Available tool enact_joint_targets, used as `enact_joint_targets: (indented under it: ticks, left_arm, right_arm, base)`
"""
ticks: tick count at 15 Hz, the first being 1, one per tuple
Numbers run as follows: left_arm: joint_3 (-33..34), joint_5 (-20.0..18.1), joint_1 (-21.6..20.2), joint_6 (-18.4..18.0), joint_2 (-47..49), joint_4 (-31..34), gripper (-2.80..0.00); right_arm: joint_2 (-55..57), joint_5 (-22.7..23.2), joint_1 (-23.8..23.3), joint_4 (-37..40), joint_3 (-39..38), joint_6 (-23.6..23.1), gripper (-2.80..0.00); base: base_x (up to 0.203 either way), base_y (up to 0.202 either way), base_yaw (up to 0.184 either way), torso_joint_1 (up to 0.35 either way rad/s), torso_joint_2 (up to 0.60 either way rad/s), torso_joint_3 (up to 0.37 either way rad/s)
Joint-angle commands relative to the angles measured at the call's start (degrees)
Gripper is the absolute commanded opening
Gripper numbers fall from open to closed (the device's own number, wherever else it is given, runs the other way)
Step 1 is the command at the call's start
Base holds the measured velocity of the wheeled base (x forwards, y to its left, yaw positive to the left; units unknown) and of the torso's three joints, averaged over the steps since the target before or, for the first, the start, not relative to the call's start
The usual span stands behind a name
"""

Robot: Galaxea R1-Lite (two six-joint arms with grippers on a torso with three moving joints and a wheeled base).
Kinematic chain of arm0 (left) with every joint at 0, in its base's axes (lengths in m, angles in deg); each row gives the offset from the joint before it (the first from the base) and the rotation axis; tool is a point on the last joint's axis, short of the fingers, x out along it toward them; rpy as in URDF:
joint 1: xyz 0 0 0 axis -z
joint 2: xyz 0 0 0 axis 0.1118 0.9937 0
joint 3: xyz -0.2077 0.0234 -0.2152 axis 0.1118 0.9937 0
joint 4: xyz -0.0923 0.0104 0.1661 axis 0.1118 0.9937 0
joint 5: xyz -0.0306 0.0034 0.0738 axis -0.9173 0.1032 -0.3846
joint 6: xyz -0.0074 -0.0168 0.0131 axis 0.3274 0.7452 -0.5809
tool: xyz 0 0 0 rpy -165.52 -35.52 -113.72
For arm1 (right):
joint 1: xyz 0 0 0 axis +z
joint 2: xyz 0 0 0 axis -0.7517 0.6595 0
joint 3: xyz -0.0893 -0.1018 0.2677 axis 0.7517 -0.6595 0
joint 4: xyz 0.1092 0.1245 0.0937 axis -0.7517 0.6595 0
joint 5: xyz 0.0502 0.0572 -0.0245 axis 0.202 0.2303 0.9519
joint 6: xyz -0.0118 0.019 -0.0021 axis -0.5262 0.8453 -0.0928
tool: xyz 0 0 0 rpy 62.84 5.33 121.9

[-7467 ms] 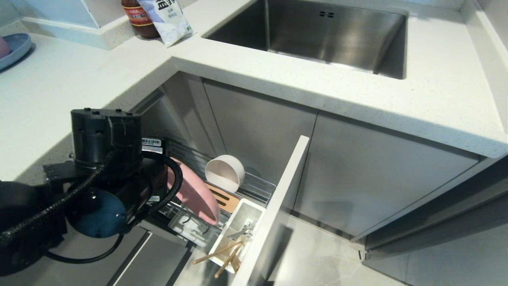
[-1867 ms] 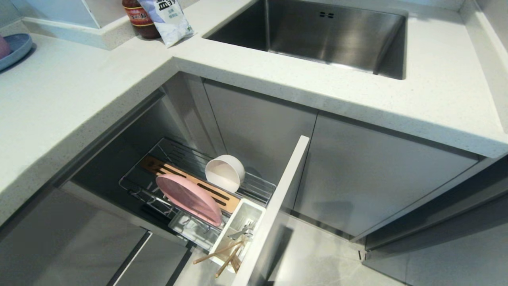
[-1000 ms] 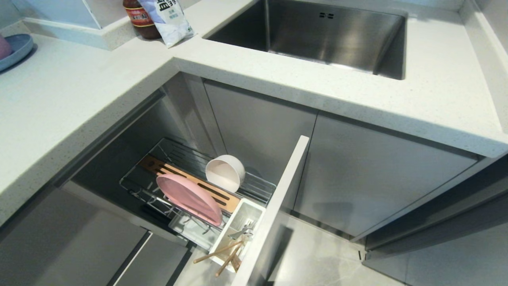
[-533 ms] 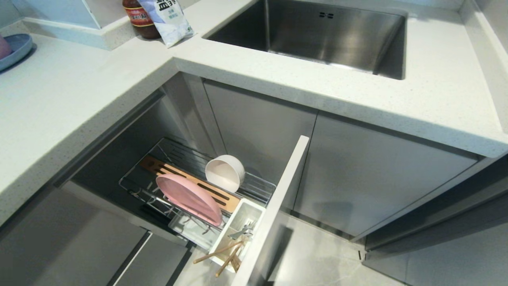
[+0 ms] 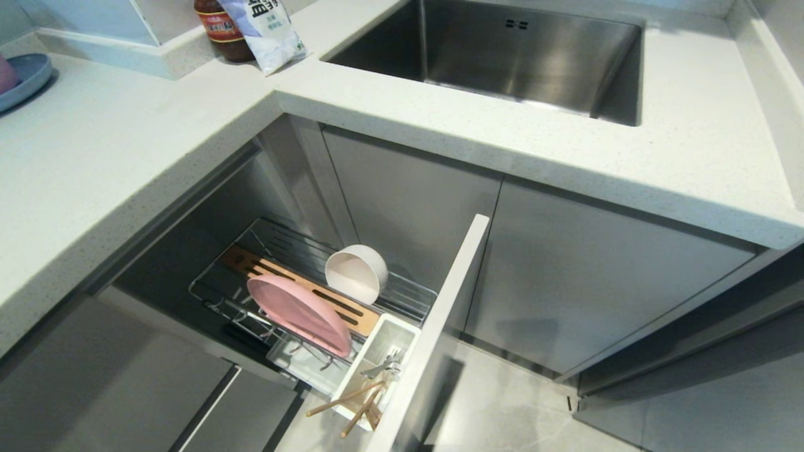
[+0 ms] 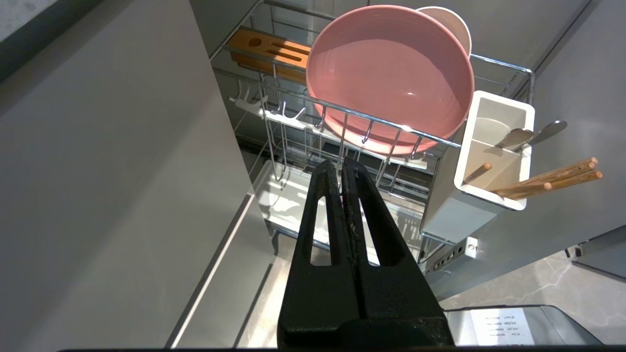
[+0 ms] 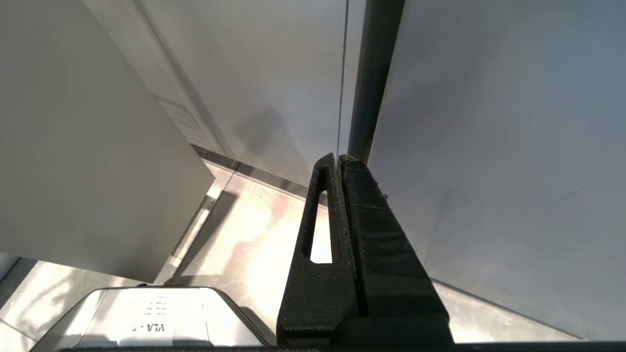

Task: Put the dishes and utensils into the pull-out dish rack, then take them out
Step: Take the plate out of the cupboard

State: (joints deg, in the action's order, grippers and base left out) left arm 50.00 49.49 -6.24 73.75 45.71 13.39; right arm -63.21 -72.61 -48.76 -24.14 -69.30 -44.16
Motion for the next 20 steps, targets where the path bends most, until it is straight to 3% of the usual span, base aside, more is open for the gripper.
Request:
enact_joint_targets:
  ticks: [1, 8, 11, 15, 18, 20]
  left_arm:
    - [1.4, -0.1, 0.0, 0.0, 0.1, 0.0, -2.8]
    - [1.5, 0.0, 0.0, 0.6, 0.0, 0.0, -2.8]
    - [-1.7, 0.3, 0.0, 1.7, 0.0, -6.3, -2.8]
    - [-20.0, -2.1, 0.0, 1.6, 2.0, -5.9, -2.8]
    - [-39.2, -7.4, 0.1, 2.1, 11.7, -3.8, -2.8]
    - [-52.0, -11.2, 0.3, 4.3, 20.5, -3.5, -2.8]
  right_arm:
    - [-0.1, 0.0, 0.0, 0.0, 0.0, 0.0, -2.8]
    - [-0.1, 0.0, 0.0, 0.0, 0.0, 0.0, -2.8]
    - [-0.1, 0.0, 0.0, 0.0, -0.1, 0.0, -2.8]
    - [-0.1, 0.0, 0.0, 0.0, -0.1, 0.0, -2.8]
    - [-0.1, 0.0, 0.0, 0.0, -0.1, 0.0, -2.8]
    - [-0.1, 0.0, 0.0, 0.0, -0.1, 0.0, -2.8]
  base:
    - [0.0, 0.0, 0.0, 0.0, 0.0, 0.0]
    - [0.0, 0.0, 0.0, 0.0, 0.0, 0.0]
    - [0.0, 0.0, 0.0, 0.0, 0.0, 0.0]
    - [0.0, 0.0, 0.0, 0.0, 0.0, 0.0]
    - [0.0, 0.0, 0.0, 0.0, 0.0, 0.0]
    - [0.0, 0.0, 0.0, 0.0, 0.0, 0.0]
